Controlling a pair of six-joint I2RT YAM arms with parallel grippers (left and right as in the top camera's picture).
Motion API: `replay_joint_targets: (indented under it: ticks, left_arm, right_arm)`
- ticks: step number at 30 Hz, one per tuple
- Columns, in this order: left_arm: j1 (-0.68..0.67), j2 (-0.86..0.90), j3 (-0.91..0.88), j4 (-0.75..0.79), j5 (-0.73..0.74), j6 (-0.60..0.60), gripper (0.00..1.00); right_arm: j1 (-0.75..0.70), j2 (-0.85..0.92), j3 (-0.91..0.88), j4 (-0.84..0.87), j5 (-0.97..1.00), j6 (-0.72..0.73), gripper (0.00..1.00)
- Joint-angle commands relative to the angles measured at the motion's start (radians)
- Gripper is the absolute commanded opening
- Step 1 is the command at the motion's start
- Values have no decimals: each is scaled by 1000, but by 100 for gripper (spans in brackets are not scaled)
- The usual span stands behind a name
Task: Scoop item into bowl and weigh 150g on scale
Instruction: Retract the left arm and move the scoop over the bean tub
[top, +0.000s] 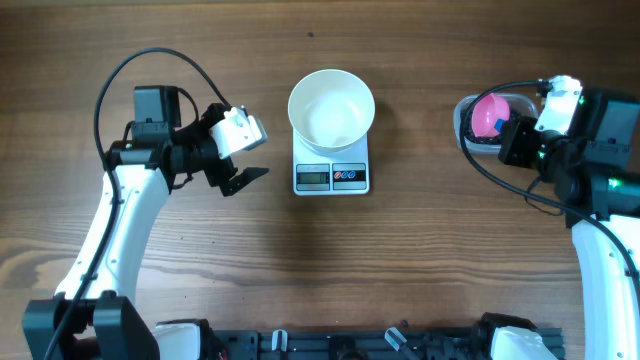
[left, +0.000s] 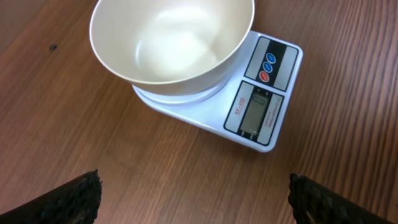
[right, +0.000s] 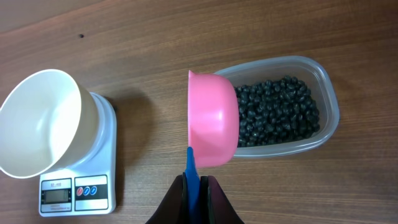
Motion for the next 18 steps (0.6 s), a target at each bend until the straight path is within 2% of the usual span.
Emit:
replay_joint_targets:
  ticks: [1, 11, 14, 18]
  left_arm:
    - [17, 49, -3, 19, 40, 26, 100]
    - [16, 55, -3, 8, 31, 27, 100]
    - [16, 55, -3, 8, 31, 27, 100]
    - [16, 55, -3, 8, 31, 27, 100]
  right_arm:
    - [-2, 8, 19, 5, -16, -18, 4]
    - [-2, 9, 32, -15, -12, -22, 4]
    - [-2, 60, 138, -110, 60, -38, 4]
    - [-2, 241, 355, -273, 155, -88, 4]
